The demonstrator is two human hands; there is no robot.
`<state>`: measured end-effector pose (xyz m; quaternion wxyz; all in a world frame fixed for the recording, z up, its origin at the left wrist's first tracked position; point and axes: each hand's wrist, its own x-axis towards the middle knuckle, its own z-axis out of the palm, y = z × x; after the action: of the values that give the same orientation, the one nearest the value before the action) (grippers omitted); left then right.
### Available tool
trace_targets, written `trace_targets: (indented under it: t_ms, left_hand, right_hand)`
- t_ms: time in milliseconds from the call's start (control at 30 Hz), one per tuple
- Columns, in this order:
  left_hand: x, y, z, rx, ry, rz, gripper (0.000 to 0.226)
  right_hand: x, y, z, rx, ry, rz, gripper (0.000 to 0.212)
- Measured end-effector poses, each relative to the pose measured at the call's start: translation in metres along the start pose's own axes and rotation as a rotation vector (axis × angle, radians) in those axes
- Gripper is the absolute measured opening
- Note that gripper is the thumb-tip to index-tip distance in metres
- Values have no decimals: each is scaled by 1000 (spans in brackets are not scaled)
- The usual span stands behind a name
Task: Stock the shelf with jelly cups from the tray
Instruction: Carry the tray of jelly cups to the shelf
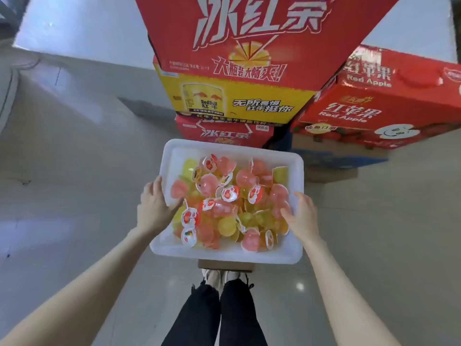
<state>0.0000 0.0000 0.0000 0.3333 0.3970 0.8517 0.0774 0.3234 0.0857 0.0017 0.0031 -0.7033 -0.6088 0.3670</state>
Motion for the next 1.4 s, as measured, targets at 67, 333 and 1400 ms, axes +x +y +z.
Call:
trace_targets:
  t_ms: [67,333,1400]
  left_hand:
    - [8,-4,9,-127,5,-103,87]
    - [27,-19,46,-342,84,-333,63]
    - [-16,-47,16,-391,320,-215,46]
  right_hand:
    - [8,7,5,56,28,71,59]
    - [39,31,31,317,77,339,62]
    - [-26,46,33,449,300,379,18]
